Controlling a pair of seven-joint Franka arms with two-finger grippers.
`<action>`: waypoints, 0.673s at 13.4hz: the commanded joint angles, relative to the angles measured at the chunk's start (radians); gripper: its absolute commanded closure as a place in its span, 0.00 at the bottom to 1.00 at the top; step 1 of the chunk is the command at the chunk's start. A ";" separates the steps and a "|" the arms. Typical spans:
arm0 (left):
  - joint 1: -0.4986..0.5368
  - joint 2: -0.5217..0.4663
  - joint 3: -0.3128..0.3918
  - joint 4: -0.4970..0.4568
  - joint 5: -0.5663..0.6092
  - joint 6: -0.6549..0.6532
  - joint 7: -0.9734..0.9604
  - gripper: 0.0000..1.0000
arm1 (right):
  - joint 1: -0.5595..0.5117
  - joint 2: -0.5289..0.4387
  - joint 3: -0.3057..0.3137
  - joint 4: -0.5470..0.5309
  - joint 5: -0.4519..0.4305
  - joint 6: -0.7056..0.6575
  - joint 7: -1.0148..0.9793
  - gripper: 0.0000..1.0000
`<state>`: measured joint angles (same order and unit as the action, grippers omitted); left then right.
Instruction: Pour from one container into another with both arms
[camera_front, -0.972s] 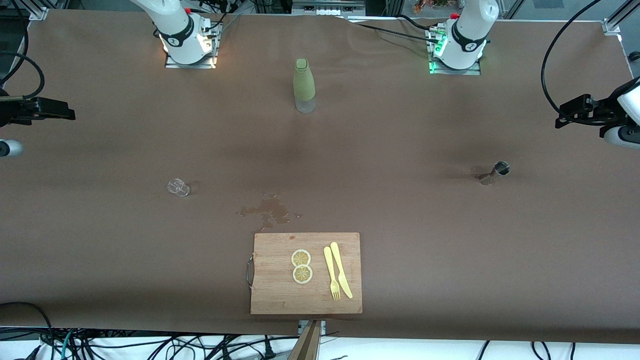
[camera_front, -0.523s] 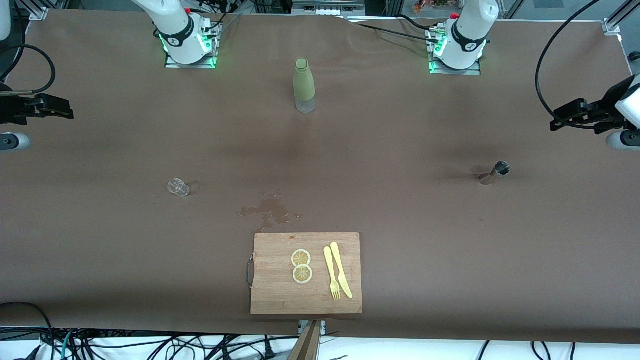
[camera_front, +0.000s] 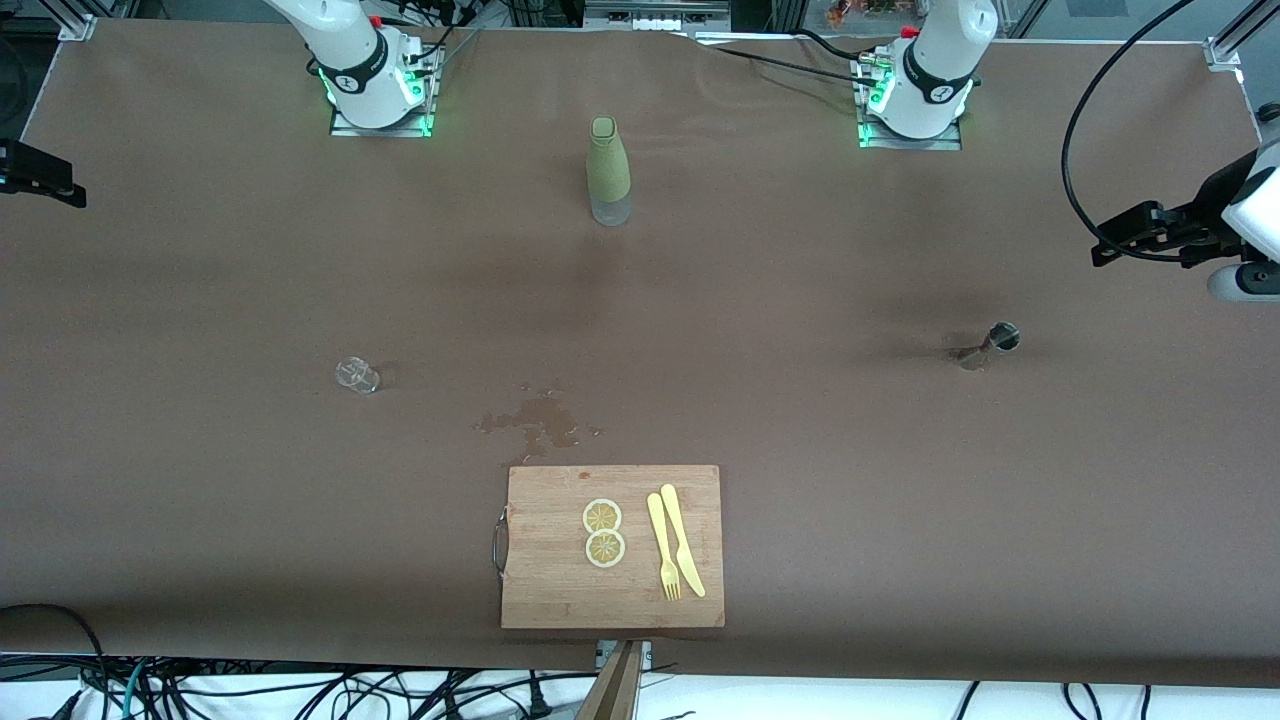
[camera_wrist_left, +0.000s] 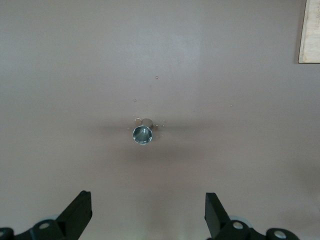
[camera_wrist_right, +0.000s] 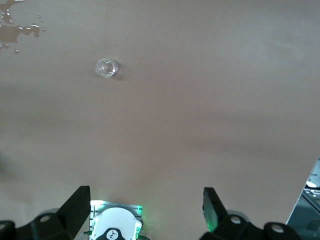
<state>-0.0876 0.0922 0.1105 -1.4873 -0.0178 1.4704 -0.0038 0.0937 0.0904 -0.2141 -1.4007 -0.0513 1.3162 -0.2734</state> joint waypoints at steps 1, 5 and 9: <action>-0.001 -0.020 0.001 -0.016 -0.021 0.014 -0.016 0.00 | -0.015 -0.075 0.105 -0.104 -0.025 0.028 0.083 0.00; -0.001 -0.022 0.003 -0.016 -0.022 0.014 -0.013 0.00 | -0.015 -0.092 0.122 -0.127 -0.012 0.026 0.161 0.00; -0.001 -0.020 0.003 -0.016 -0.022 0.014 -0.013 0.00 | -0.015 -0.069 0.111 -0.109 -0.005 0.038 0.161 0.00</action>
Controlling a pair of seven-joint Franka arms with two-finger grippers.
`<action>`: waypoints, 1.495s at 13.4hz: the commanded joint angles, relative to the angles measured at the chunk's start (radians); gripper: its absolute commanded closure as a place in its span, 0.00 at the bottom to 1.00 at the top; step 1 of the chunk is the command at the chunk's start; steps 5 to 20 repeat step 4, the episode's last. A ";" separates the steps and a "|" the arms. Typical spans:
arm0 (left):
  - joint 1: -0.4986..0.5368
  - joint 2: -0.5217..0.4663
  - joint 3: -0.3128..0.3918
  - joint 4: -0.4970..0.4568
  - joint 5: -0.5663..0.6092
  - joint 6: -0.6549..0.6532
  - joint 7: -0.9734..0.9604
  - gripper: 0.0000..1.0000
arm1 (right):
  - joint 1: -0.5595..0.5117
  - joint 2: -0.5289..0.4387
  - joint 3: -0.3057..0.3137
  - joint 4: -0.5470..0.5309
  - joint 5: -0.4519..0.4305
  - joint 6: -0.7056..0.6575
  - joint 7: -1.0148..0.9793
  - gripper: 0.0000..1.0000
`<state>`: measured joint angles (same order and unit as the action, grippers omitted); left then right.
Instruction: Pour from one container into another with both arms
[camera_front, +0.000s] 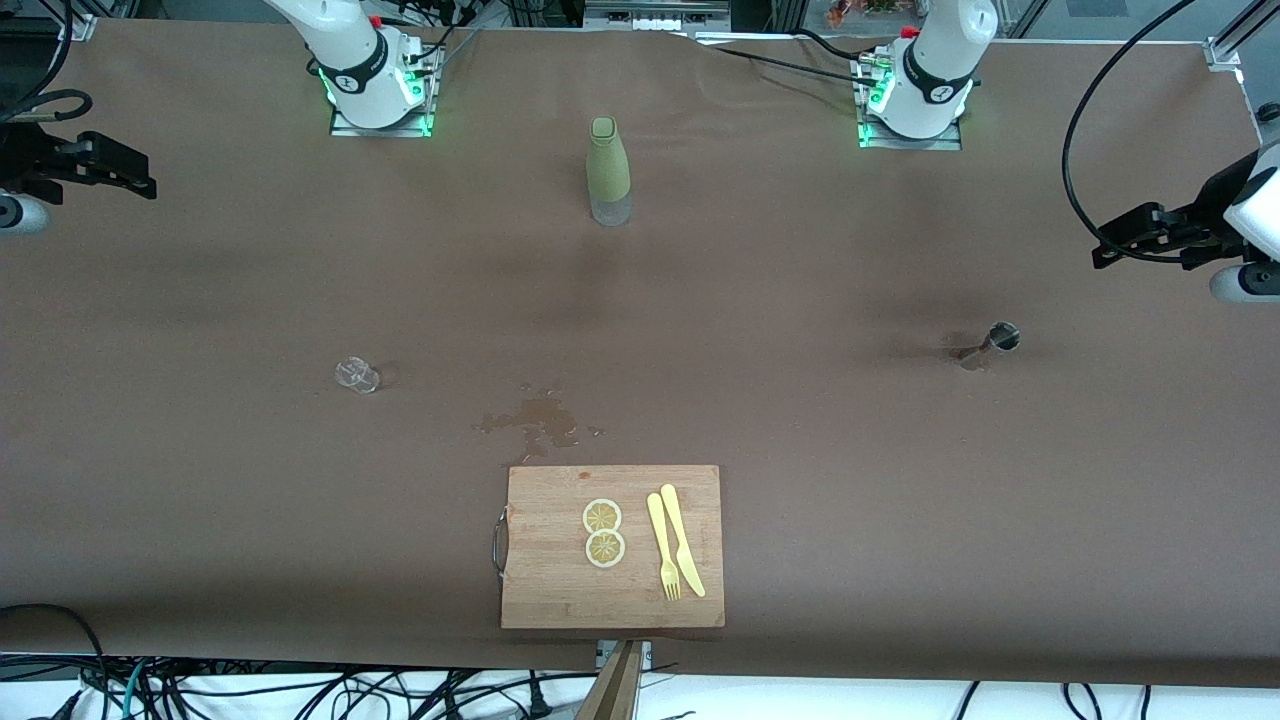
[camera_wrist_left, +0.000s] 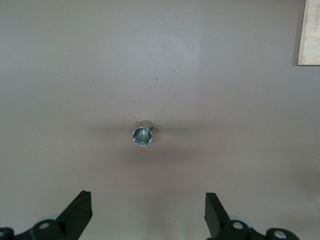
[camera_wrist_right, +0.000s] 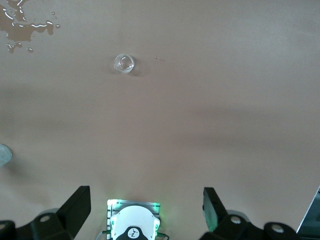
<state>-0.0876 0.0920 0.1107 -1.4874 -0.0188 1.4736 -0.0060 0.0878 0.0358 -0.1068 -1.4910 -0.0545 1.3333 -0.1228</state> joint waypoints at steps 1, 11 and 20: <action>-0.001 -0.020 0.003 -0.016 -0.021 0.011 -0.011 0.00 | -0.010 -0.002 0.004 -0.009 -0.002 0.023 0.012 0.00; -0.001 -0.020 0.003 -0.016 -0.021 0.011 -0.011 0.00 | -0.011 0.003 -0.001 -0.006 -0.002 0.026 0.012 0.00; -0.001 -0.020 0.003 -0.016 -0.021 0.011 -0.011 0.00 | -0.011 0.003 -0.001 -0.006 -0.002 0.026 0.012 0.00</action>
